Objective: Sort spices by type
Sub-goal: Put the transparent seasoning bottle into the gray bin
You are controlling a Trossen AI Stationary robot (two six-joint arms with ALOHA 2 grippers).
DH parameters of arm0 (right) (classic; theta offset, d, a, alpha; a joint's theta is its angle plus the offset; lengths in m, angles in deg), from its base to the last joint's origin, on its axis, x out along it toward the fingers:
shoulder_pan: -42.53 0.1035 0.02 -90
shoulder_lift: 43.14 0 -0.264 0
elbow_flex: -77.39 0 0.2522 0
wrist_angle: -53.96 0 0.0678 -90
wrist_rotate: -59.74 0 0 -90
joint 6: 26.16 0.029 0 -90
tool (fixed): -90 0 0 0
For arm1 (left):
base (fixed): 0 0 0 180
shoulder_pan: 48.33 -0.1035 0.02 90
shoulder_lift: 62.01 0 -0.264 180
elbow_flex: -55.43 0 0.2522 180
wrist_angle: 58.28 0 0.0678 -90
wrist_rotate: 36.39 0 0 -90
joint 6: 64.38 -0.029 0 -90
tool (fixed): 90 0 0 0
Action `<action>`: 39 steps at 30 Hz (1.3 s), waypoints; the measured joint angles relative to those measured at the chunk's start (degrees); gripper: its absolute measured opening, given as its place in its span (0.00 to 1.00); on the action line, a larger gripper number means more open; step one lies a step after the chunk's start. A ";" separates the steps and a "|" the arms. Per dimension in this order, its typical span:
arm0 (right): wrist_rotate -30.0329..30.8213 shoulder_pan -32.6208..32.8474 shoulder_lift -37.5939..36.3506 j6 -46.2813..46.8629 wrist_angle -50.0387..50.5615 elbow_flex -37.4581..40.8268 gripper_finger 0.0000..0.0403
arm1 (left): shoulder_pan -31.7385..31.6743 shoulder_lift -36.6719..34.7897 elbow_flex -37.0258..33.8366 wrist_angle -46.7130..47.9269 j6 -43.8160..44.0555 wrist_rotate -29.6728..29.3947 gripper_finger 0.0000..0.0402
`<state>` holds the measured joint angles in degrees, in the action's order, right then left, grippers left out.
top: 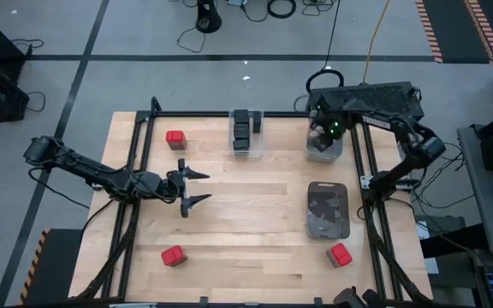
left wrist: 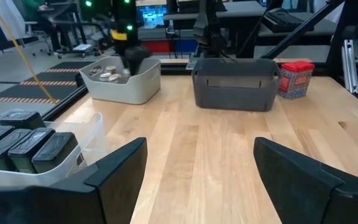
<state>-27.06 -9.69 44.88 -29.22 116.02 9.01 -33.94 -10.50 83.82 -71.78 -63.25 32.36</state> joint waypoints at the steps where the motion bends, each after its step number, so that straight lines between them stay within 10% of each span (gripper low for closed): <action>1: -0.38 0.05 -0.23 0.05 -0.29 0.38 0.38 | 0.00 0.00 0.00 0.06 0.00 0.00 0.75; 39: -0.32 0.04 -0.35 2.99 -9.47 4.87 0.48 | 0.00 0.00 -0.02 0.76 0.07 -0.01 0.75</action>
<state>-27.38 -9.65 44.53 -26.24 106.55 13.88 -33.94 -10.50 83.80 -71.02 -63.18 32.35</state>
